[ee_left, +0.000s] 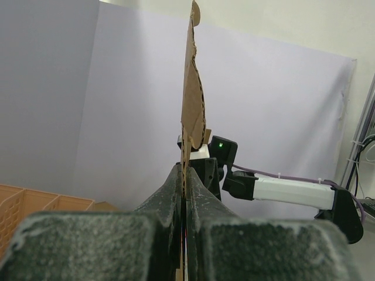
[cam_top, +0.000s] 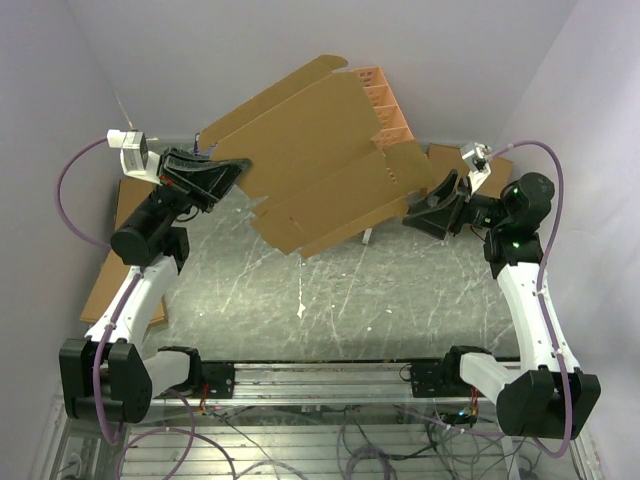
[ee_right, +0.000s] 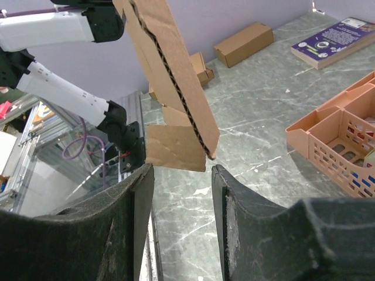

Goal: Fold the paper box

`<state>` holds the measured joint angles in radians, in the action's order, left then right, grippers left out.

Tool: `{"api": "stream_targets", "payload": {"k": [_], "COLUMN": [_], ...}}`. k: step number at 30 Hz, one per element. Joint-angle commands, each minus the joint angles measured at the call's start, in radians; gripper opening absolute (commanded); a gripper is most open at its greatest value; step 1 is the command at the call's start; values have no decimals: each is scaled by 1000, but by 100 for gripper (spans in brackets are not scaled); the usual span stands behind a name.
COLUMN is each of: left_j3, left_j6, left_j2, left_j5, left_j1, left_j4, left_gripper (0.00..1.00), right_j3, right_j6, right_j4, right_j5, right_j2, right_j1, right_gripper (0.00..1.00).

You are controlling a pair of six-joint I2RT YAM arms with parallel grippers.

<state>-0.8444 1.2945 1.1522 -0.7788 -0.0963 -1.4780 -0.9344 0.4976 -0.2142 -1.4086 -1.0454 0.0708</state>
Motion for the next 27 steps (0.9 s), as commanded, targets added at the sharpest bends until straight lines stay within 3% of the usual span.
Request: {"api": "stream_targets", "payload": {"k": [1, 5, 11, 16, 19, 20, 22, 23, 25, 27], "left_j3": [-35, -31, -29, -34, -46, -50, -53, -56, -66, -79], "left_j6": [5, -2, -7, -11, -20, -22, -27, -26, -17, -19], "left_j2": [-2, -3, 0, 10, 13, 13, 15, 17, 26, 32], "left_j5": [26, 39, 62, 75, 70, 69, 78, 88, 112, 141], "left_j1": [-10, -10, -10, -10, -1, 7, 27, 34, 38, 38], "left_j4": [-248, -247, -245, -246, -241, -234, -229, -231, -244, -244], "left_gripper": [7, 7, 7, 7, 7, 7, 7, 7, 7, 7], "right_j3": [-12, -19, -59, -35, -127, -188, -346, -381, -375, -326], "right_j6": [27, 59, -75, 35, -178, -370, -819, -878, -816, -680], "right_j4": [-41, -72, 73, -81, 146, 351, 838, 898, 842, 710], "right_j5": [23, 30, 25, -35, -93, -62, 146, 231, 326, 271], "right_j2": [-5, -21, -22, -17, -15, -15, -39, -47, -42, -33], "right_j1": [0, 23, 60, 62, 71, 92, 133, 135, 163, 179], "right_gripper": [44, 44, 53, 56, 61, 65, 72, 72, 71, 63]}}
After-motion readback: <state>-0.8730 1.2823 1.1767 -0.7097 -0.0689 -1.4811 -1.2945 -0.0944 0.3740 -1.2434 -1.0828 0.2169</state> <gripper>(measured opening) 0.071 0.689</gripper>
